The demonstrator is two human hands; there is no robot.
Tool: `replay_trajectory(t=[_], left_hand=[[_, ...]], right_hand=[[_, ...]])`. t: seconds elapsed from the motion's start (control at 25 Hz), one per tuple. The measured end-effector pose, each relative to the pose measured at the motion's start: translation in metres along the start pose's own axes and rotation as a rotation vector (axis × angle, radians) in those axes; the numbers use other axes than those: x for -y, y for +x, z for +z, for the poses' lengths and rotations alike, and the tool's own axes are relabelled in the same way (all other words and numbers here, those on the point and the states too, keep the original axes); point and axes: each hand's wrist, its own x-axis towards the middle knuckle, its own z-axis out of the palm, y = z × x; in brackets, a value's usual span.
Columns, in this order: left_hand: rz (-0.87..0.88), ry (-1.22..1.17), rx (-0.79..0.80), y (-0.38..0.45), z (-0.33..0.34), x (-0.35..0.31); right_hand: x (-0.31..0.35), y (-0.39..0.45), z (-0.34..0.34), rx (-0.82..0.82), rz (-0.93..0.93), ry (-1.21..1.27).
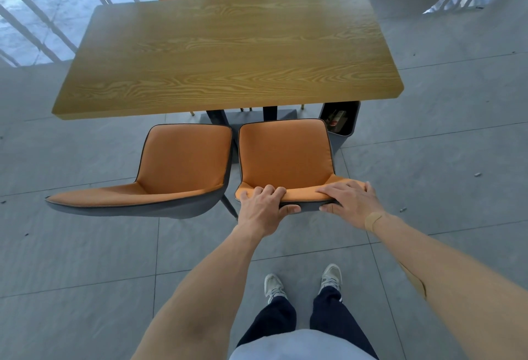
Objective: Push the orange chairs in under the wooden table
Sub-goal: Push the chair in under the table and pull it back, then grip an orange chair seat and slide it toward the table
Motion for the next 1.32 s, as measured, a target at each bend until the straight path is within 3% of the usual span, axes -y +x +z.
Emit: replay_trajectory(t=[0.32,0.8,1.0,1.32], left_hand=[[-0.028,-0.004,0.004,0.003,0.001,-0.017],[-0.192,-0.085,0.180,-0.011,-0.015,-0.025],[-0.323,-0.144,0.122,-0.048,-0.044,0.020],[-0.535,-0.197,0.021,-0.163,-0.075,0.194]], right_hand=[[-0.013,-0.001,-0.015,0.071,-0.029,-0.042],[0.002,0.008,-0.035,0.238,-0.079,-0.110],[0.070,0.019,-0.049,0.227,-0.214,-0.186],[0.261,0.039,-0.036,0.165,-0.379,-0.280]])
